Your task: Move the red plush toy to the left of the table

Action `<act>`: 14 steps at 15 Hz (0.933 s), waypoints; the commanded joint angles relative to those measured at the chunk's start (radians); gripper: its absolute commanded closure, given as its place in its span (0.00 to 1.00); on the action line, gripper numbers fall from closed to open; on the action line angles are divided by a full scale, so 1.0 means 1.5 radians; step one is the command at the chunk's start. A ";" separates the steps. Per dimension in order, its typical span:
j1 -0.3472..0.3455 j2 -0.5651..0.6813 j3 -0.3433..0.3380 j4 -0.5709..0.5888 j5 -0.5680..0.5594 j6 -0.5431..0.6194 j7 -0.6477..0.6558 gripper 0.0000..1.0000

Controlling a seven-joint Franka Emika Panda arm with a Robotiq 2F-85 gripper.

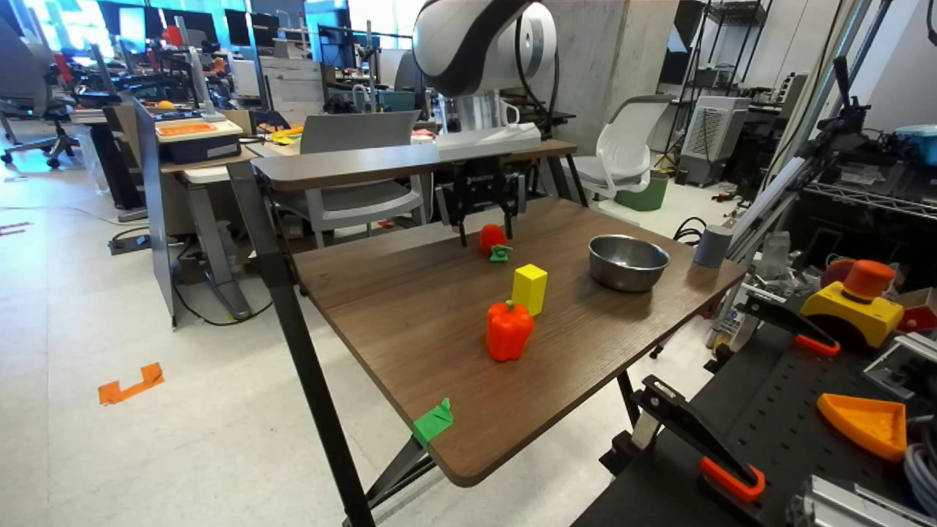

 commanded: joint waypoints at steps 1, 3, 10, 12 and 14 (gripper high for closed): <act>-0.008 0.058 0.002 0.102 0.020 -0.065 0.003 0.51; -0.010 0.063 0.006 0.122 0.025 -0.078 0.000 0.66; 0.035 0.017 0.047 0.113 0.027 -0.065 -0.051 0.95; 0.061 0.018 0.064 0.121 0.027 -0.068 -0.070 0.96; 0.088 0.030 0.075 0.136 0.024 -0.074 -0.082 0.96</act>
